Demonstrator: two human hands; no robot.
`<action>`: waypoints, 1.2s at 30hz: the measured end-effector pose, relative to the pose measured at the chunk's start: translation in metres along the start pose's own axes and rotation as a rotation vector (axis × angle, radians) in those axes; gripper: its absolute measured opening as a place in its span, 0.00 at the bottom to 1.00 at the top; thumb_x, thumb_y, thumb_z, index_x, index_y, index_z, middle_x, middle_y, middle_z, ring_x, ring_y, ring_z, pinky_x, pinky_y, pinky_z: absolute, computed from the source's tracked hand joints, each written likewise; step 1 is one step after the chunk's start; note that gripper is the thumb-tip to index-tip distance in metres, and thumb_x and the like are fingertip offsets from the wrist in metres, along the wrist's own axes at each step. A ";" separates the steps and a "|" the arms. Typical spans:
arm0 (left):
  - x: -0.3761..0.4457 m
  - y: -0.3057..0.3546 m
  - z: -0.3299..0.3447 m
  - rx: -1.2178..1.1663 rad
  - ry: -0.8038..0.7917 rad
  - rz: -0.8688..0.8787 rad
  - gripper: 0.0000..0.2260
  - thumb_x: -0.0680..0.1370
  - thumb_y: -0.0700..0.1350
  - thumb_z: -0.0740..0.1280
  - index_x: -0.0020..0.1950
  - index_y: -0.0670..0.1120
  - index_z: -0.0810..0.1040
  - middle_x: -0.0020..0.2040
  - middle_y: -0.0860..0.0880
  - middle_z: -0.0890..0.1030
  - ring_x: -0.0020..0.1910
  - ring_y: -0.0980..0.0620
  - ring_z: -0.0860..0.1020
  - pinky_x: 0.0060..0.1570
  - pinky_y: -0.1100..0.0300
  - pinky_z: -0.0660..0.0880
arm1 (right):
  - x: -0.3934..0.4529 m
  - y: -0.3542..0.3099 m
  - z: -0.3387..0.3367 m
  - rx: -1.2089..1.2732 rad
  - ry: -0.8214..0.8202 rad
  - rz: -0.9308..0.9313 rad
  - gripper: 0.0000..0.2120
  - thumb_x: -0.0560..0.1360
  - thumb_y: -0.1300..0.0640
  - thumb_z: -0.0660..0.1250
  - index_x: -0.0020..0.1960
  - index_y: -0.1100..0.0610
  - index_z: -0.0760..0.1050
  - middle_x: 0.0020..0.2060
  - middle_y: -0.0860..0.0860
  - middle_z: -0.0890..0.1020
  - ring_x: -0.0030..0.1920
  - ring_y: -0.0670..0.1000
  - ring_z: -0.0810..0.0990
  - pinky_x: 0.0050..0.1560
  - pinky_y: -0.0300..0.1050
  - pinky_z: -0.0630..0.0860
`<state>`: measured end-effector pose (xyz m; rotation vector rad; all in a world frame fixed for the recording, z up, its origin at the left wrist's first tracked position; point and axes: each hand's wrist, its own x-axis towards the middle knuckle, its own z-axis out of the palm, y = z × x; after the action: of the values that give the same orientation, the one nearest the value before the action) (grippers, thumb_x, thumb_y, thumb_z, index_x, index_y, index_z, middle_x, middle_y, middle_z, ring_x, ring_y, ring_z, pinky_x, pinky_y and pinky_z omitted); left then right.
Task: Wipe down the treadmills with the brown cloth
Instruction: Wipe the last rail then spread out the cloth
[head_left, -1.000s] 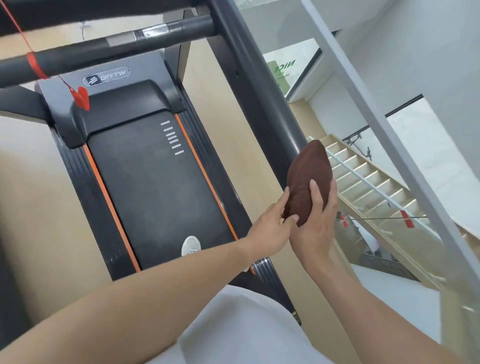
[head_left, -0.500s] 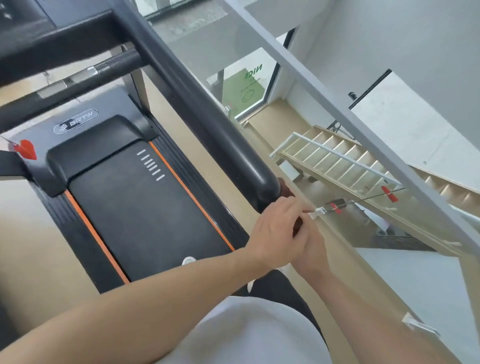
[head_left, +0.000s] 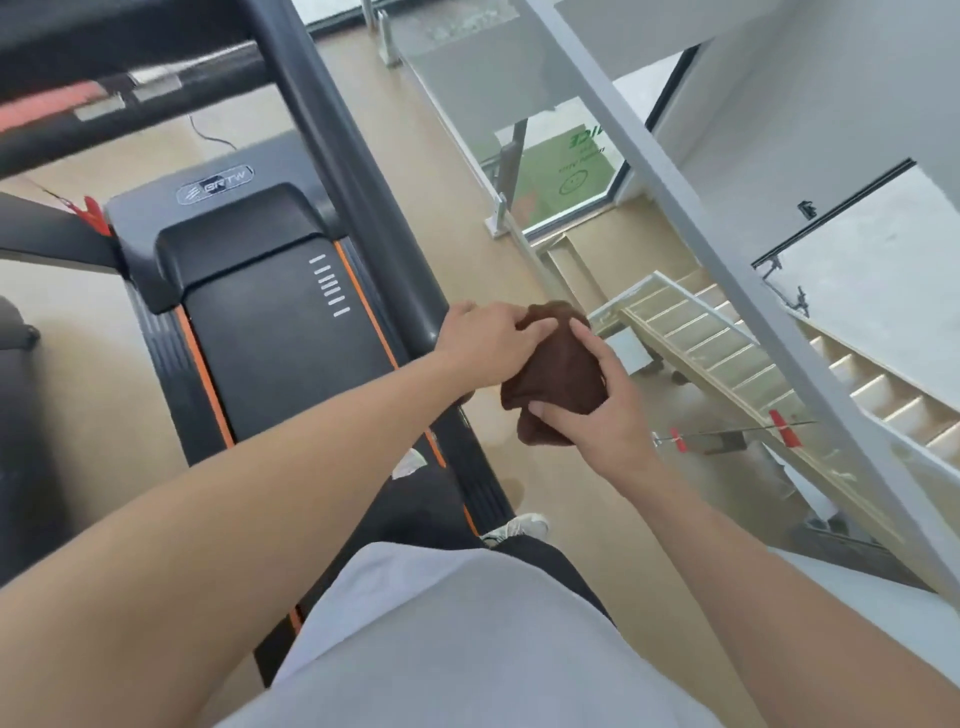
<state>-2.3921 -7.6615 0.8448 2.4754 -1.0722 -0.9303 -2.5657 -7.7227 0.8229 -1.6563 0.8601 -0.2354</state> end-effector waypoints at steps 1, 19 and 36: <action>0.000 -0.001 -0.004 -0.139 0.019 -0.014 0.18 0.84 0.61 0.54 0.48 0.54 0.79 0.44 0.51 0.82 0.54 0.45 0.80 0.60 0.50 0.71 | 0.006 -0.004 -0.004 0.036 -0.038 0.014 0.48 0.68 0.62 0.82 0.78 0.39 0.62 0.67 0.38 0.76 0.66 0.41 0.77 0.63 0.44 0.78; 0.090 -0.025 -0.045 -0.420 -0.153 0.213 0.09 0.84 0.42 0.60 0.56 0.51 0.79 0.44 0.58 0.81 0.46 0.58 0.78 0.47 0.62 0.73 | 0.165 -0.002 -0.025 -0.109 -0.288 0.293 0.39 0.60 0.45 0.83 0.68 0.39 0.75 0.64 0.42 0.80 0.68 0.45 0.75 0.68 0.50 0.73; 0.199 -0.068 -0.070 0.171 -0.308 -0.234 0.10 0.81 0.40 0.66 0.61 0.40 0.80 0.49 0.45 0.78 0.46 0.43 0.76 0.46 0.53 0.73 | 0.336 0.008 0.080 -0.588 -0.664 0.257 0.14 0.69 0.56 0.82 0.51 0.52 0.81 0.46 0.50 0.85 0.49 0.53 0.83 0.50 0.45 0.81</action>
<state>-2.2063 -7.7602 0.7748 2.7024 -1.0010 -1.3802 -2.2853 -7.8784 0.6944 -1.9490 0.6380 0.7775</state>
